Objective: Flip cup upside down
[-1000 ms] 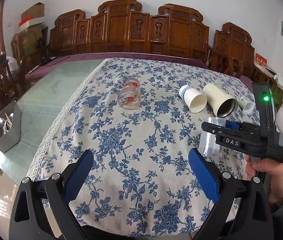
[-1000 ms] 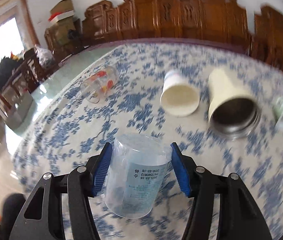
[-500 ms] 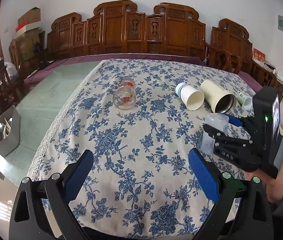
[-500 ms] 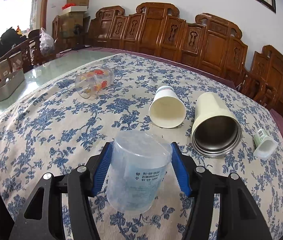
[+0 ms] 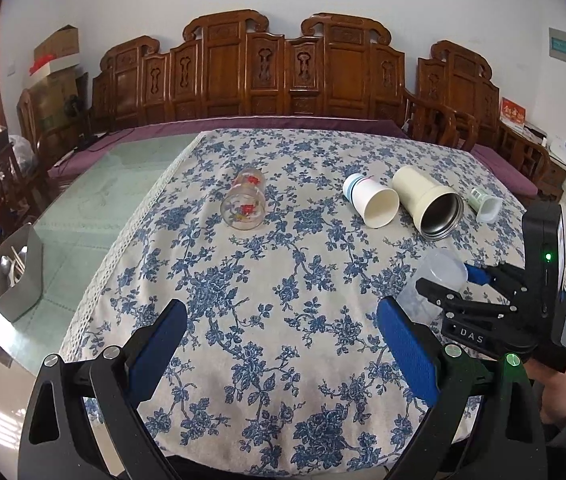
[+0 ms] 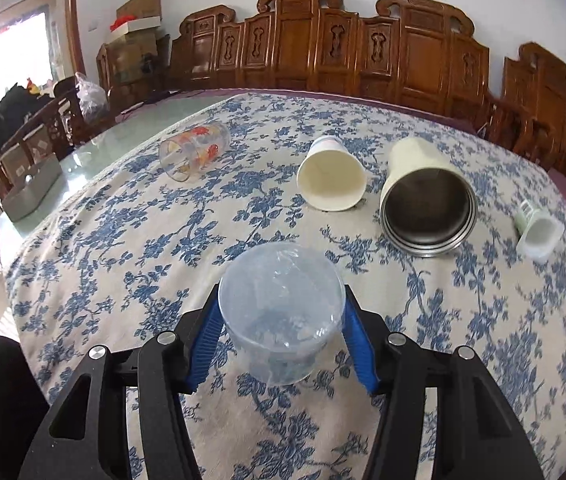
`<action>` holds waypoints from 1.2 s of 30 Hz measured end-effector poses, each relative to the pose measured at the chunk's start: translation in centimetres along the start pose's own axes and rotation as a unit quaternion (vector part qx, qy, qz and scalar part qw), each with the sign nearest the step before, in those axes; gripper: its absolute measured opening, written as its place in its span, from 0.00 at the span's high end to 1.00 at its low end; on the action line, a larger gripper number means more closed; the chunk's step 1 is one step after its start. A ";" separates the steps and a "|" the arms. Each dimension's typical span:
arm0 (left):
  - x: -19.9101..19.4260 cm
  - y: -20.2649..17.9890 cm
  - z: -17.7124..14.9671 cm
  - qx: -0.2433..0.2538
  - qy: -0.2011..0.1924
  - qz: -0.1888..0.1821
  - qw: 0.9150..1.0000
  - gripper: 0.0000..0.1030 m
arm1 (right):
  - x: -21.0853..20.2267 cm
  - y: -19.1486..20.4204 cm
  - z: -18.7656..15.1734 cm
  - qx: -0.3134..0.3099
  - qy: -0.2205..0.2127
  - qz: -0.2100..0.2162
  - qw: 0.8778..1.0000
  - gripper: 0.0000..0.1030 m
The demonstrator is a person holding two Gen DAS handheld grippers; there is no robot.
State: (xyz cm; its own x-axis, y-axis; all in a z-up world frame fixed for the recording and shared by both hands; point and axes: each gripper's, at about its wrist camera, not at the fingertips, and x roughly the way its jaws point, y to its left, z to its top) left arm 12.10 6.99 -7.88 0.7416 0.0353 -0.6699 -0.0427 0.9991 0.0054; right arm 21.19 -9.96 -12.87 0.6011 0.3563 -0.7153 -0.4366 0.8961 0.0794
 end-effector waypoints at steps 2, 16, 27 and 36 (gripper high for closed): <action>-0.1 -0.2 0.0 0.002 -0.001 0.000 1.000 0.11 | -0.1 -0.2 -0.2 0.008 0.003 0.004 1.000 0.43; -1.0 -1.1 0.2 0.001 -0.020 -0.003 1.000 0.11 | -3.7 -1.7 -0.2 0.046 -0.026 0.015 0.998 0.31; -3.7 -2.8 0.7 -0.014 -0.065 -0.022 0.998 0.07 | -11.4 -3.0 -1.5 0.074 -0.066 -0.011 0.995 0.13; -7.5 -5.5 0.5 0.015 -0.096 -0.025 0.995 0.07 | -18.4 -2.9 -2.5 0.083 -0.128 -0.057 0.987 0.02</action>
State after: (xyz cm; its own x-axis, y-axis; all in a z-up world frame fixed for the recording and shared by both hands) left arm 7.09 1.24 -2.53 0.8565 -0.0137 -0.5160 0.0162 0.9999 0.0003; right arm 9.76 -19.80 -1.66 0.7985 0.2871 -0.5291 -0.2543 0.9576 0.1358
